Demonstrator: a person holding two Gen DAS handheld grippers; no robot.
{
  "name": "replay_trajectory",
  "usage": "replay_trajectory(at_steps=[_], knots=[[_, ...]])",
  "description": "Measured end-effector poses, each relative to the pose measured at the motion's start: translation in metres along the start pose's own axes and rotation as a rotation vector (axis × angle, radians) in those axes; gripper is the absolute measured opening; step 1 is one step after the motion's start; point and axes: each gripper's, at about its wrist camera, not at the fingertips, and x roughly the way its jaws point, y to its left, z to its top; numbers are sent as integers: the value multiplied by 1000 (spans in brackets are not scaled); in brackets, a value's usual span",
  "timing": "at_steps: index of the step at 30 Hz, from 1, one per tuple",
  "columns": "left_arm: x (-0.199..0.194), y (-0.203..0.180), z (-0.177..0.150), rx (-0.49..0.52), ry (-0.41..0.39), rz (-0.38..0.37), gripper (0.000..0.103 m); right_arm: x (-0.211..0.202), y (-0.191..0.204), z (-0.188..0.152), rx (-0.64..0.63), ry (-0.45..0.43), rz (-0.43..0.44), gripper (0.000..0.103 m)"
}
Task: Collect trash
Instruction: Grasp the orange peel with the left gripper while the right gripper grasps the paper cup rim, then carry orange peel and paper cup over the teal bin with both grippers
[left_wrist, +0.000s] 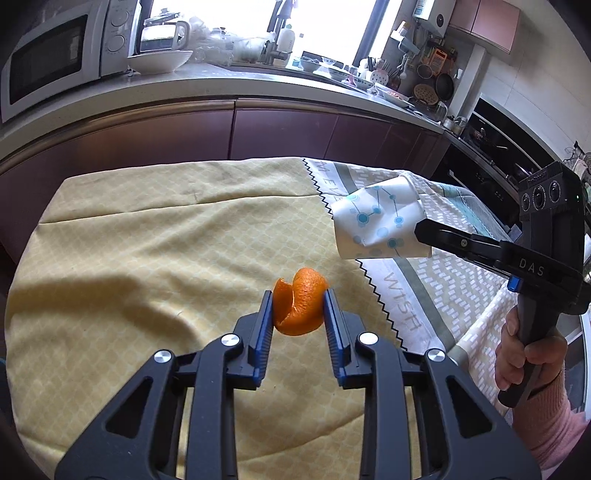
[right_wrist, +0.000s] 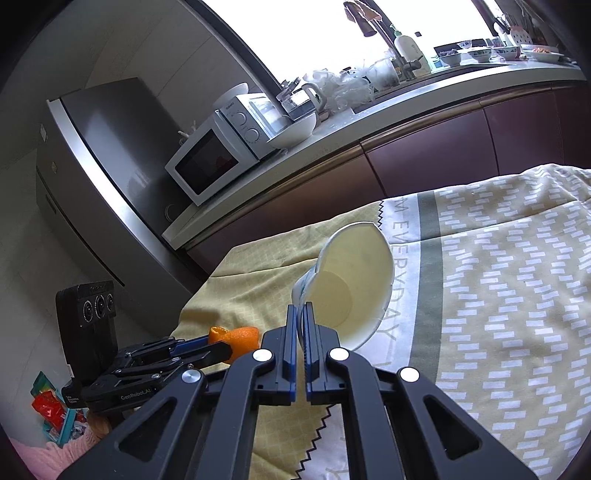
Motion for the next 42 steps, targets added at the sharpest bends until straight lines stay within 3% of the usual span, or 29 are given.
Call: replay_trajectory(at_steps=[20, 32, 42], knots=[[-118, 63, -65, -112, -124, 150, 27, 7, 62, -27, -44, 39, 135, 2], [-159, 90, -108, -178, -141, 215, 27, 30, 102, -51, -72, 114, 224, 2], [-186, 103, -125, -207, -169, 256, 27, 49, 133, -68, -99, 170, 281, 2]])
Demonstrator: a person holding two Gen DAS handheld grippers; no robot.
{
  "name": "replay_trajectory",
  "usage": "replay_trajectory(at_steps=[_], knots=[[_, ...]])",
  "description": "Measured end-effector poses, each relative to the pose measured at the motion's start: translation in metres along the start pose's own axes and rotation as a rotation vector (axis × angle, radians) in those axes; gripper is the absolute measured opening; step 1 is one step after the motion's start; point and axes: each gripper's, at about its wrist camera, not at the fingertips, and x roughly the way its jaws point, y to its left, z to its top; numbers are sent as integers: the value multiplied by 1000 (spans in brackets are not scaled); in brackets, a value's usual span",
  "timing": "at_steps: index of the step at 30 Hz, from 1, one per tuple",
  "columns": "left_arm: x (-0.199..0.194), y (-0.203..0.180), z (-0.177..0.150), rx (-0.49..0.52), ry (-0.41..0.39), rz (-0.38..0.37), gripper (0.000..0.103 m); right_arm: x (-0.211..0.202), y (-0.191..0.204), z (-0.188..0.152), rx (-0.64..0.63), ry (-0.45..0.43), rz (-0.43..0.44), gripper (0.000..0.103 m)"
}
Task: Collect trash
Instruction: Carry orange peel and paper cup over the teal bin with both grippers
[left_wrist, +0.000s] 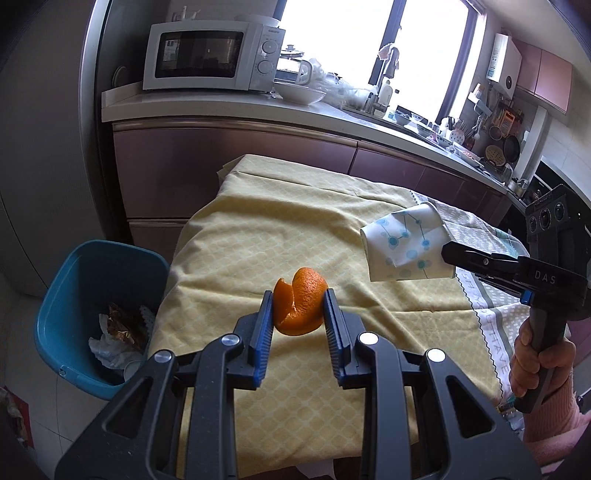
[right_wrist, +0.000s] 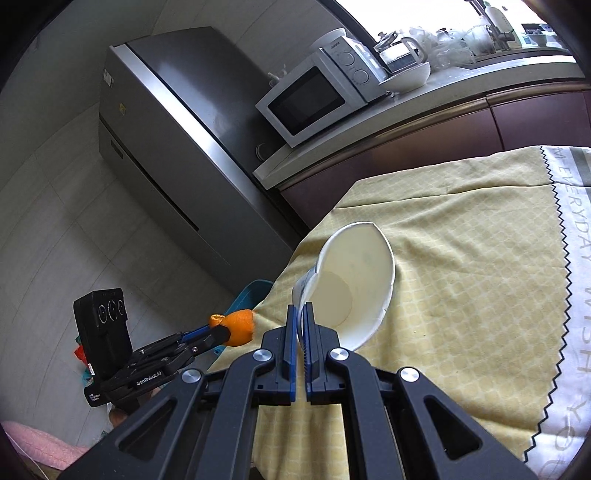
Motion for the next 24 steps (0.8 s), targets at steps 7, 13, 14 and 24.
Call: replay_trajectory(at_steps=[7, 13, 14, 24], knots=[[-13, 15, -3, -29, -16, 27, 27, 18, 16, -1, -23, 32, 32, 2], [-24, 28, -5, -54, -33, 47, 27, 36, 29, 0, -37, 60, 57, 2], [-26, 30, -5, -58, -36, 49, 27, 40, 30, 1, -38, 65, 61, 2], [-41, 52, -7, -86, -56, 91, 27, 68, 46, 3, -72, 111, 99, 2]])
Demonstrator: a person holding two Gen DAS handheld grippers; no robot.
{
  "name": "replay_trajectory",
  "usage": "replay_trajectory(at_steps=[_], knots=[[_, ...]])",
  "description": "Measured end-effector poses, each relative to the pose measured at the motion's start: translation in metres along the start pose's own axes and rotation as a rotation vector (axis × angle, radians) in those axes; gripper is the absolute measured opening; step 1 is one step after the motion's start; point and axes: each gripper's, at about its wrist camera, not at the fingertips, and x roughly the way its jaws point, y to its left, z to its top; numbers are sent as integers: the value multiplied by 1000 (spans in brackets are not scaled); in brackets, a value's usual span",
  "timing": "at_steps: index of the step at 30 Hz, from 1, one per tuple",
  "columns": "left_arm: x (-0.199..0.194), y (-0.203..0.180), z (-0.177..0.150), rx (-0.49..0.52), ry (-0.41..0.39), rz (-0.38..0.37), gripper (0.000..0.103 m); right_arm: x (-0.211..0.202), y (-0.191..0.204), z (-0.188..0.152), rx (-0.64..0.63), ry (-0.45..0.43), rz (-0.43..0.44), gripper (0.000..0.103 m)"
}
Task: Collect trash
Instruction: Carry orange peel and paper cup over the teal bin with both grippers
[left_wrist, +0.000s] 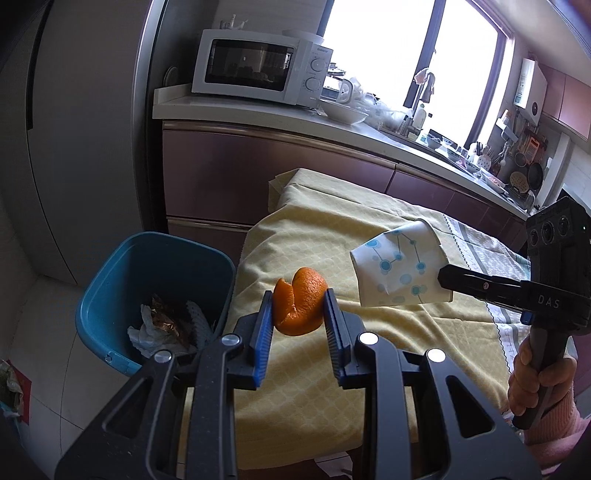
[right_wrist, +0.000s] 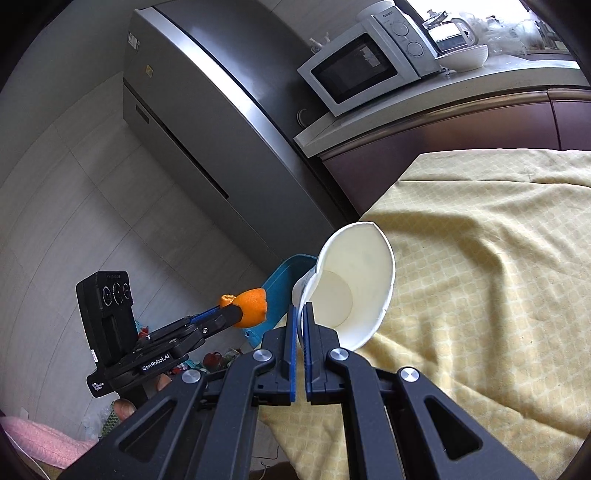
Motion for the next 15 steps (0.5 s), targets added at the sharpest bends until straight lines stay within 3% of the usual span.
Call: replay_trajectory(at_steps=[15], knots=[[-7, 28, 1, -44, -15, 52, 27, 40, 25, 12, -55, 65, 50, 2]])
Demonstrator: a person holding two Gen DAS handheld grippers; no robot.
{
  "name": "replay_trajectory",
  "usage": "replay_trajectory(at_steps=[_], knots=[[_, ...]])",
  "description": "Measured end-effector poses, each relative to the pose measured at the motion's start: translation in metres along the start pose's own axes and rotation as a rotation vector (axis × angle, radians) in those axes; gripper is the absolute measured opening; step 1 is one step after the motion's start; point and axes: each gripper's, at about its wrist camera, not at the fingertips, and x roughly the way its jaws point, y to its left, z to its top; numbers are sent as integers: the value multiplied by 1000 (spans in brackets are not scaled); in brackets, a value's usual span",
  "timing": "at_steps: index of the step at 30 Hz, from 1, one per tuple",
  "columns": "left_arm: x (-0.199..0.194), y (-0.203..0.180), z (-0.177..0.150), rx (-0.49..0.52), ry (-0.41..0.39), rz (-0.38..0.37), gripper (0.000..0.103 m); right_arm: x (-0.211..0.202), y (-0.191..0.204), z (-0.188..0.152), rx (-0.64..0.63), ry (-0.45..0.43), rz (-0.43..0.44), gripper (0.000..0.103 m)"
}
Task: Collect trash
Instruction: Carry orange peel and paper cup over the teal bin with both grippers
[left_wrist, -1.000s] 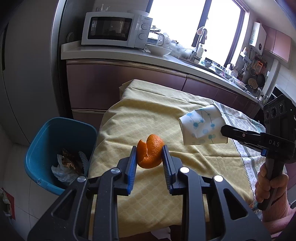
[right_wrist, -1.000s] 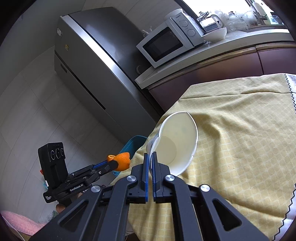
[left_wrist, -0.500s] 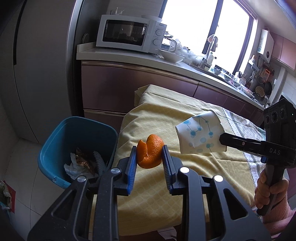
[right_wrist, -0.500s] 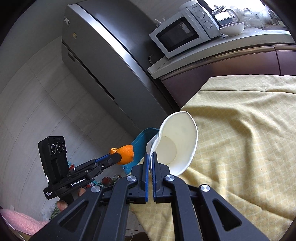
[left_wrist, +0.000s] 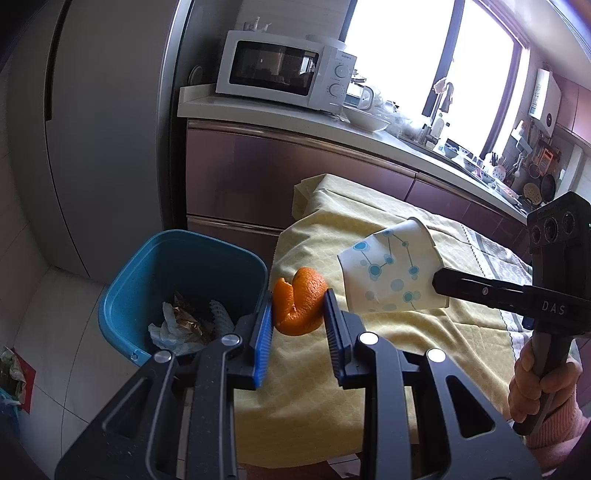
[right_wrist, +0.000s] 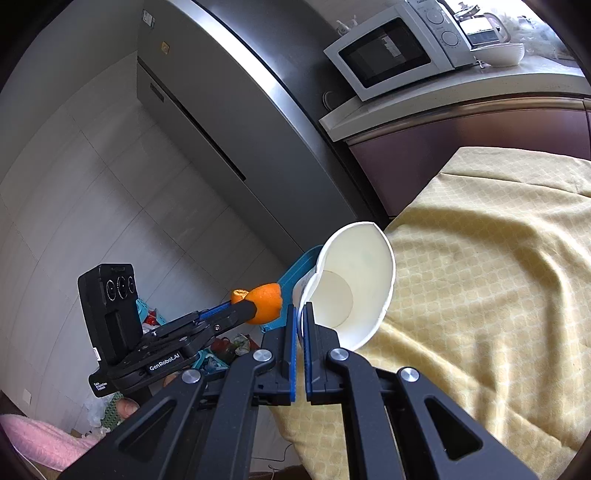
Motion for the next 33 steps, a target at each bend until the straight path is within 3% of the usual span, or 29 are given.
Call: replay_trajectory(at_steps=[33], knots=[[19, 71, -2, -96, 18, 125, 27, 86, 37, 28, -91, 145, 6, 2]])
